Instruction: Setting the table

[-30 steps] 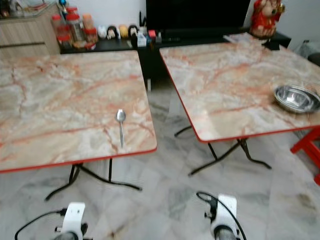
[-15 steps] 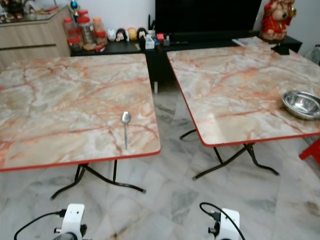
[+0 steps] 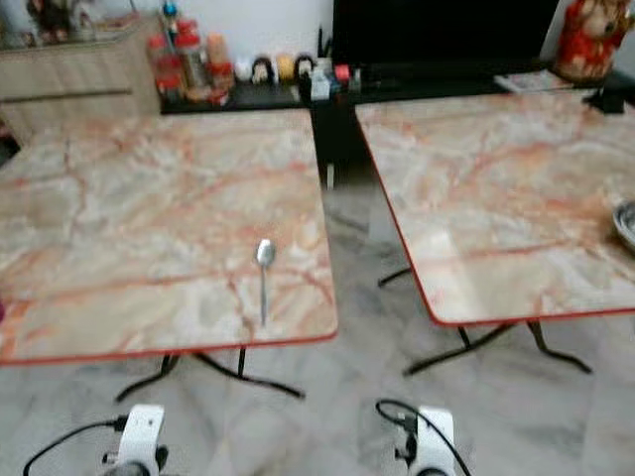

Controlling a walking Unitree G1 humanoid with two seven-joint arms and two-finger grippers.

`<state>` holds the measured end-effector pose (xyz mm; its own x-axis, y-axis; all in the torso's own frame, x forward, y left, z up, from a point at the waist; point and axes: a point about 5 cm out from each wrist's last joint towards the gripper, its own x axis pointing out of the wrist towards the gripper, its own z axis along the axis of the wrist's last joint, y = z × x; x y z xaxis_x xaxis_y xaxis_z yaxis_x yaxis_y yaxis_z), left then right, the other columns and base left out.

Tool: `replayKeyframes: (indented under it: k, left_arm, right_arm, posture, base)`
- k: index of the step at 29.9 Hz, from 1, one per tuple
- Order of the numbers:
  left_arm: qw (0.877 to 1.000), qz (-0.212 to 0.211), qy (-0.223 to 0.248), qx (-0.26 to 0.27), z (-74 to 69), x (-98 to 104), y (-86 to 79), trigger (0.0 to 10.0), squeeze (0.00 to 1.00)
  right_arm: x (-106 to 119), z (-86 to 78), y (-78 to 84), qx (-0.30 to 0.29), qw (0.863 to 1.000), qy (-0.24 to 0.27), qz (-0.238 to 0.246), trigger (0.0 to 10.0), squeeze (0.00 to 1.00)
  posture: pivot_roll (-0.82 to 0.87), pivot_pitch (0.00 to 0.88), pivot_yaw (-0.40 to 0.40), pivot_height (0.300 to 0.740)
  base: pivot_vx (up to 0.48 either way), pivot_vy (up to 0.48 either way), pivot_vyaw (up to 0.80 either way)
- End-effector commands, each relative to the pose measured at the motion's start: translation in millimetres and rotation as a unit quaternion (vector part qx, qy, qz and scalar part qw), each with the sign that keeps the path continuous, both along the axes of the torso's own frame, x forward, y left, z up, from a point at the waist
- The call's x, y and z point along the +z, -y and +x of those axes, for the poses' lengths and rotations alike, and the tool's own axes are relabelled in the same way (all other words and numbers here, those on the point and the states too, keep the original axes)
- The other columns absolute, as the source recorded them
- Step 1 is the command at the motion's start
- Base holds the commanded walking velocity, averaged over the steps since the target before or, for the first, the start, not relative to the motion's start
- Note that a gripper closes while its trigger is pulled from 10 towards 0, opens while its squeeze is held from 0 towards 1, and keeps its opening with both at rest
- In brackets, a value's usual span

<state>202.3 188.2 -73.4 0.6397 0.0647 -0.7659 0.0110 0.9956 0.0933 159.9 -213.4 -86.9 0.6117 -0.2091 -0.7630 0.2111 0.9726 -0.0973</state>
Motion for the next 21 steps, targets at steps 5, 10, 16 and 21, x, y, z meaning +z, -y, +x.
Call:
replayKeyframes:
  k: [5,10,16,21]
  left_arm:
    - [1.0,0.015,-0.01,0.006,-5.0,-1.2,-12.0,10.0,0.0]
    - [1.0,0.012,-0.005,0.008,-3.8,-0.4,-12.0,10.0,0.0]
    - [1.0,0.011,-0.01,0.013,-4.0,-0.8,-12.0,10.0,0.0]
    - [1.0,0.005,-0.006,0.019,-4.4,-0.8,-11.6,10.0,0.0]
  right_arm:
    - [2.5,7.9,-5.5,-0.001,1.0,0.013,0.007,10.0,0.0]
    - [1.4,4.8,-2.6,-0.015,1.0,0.008,0.012,10.0,0.0]
    - [0.7,3.1,-1.9,-0.026,1.0,0.006,0.017,10.0,0.0]
    - [0.0,1.6,-2.1,-0.031,0.999,0.004,0.016,10.0,0.0]
  posture:
    - [-0.01,0.0,0.011,0.74]
    - [-0.01,0.0,0.01,0.74]
    - [-0.01,0.0,0.01,0.74]
    - [-0.01,0.0,0.009,0.74]
  base:
    - [0.436,0.0,0.48]
    - [0.084,0.0,0.0]
    - [0.0,0.0,0.0]
    - [0.0,0.0,0.0]
